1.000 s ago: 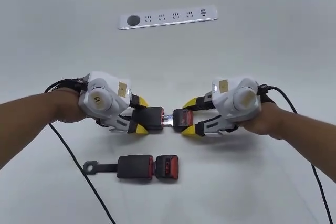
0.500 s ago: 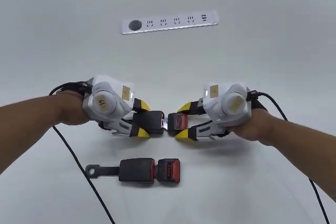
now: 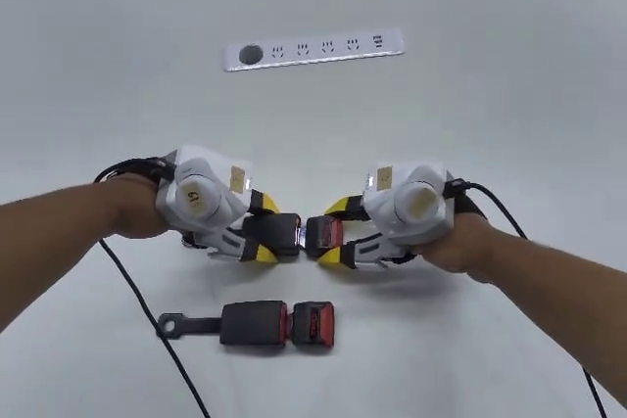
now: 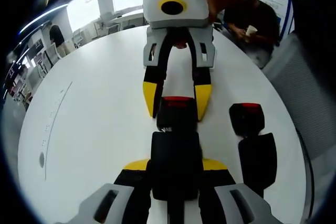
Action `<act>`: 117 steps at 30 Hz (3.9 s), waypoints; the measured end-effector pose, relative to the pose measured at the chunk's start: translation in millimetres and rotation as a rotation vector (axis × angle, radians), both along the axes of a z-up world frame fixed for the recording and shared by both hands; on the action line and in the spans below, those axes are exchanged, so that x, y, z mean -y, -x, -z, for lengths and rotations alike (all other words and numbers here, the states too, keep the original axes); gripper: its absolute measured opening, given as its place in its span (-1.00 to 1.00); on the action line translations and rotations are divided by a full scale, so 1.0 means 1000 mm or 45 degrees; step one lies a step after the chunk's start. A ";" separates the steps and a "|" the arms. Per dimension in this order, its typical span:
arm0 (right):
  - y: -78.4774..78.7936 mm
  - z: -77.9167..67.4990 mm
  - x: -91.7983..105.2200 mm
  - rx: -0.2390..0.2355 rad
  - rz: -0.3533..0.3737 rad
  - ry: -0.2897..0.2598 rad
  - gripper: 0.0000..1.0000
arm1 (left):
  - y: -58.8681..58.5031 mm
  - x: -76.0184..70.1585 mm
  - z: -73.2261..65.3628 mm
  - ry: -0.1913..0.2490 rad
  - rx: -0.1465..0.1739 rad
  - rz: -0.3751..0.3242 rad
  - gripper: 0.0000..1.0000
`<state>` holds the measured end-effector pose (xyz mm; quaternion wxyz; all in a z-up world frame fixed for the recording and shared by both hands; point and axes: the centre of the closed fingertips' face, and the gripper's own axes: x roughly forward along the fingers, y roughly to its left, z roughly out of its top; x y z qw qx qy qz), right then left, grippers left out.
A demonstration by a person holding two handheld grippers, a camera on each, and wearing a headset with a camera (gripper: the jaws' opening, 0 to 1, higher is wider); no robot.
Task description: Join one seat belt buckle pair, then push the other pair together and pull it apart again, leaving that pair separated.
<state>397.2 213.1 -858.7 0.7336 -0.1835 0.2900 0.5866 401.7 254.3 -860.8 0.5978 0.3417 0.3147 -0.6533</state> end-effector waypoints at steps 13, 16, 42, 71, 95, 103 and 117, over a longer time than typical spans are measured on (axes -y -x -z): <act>-0.001 0.001 -0.001 0.011 0.011 0.016 -0.29 | 0.000 0.002 0.000 -0.003 0.002 0.000 -0.28; -0.001 0.001 -0.001 0.015 0.010 0.019 -0.28 | 0.000 0.002 0.000 0.000 0.001 -0.001 -0.28; 0.001 0.002 0.013 0.036 0.001 0.061 -0.27 | 0.000 0.000 -0.001 0.033 -0.011 -0.034 -0.27; 0.008 0.000 0.077 0.029 0.037 0.078 -0.26 | 0.001 0.001 -0.001 0.023 -0.010 -0.027 -0.27; 0.014 0.003 0.124 0.012 0.066 0.112 -0.26 | 0.001 0.000 -0.001 0.005 -0.010 -0.034 -0.26; 0.019 0.004 0.138 0.010 0.081 0.121 -0.25 | 0.001 0.000 -0.001 -0.003 -0.012 -0.046 -0.26; 0.020 0.004 0.146 0.019 0.096 0.112 -0.22 | 0.000 0.002 0.000 -0.078 -0.016 -0.053 -0.26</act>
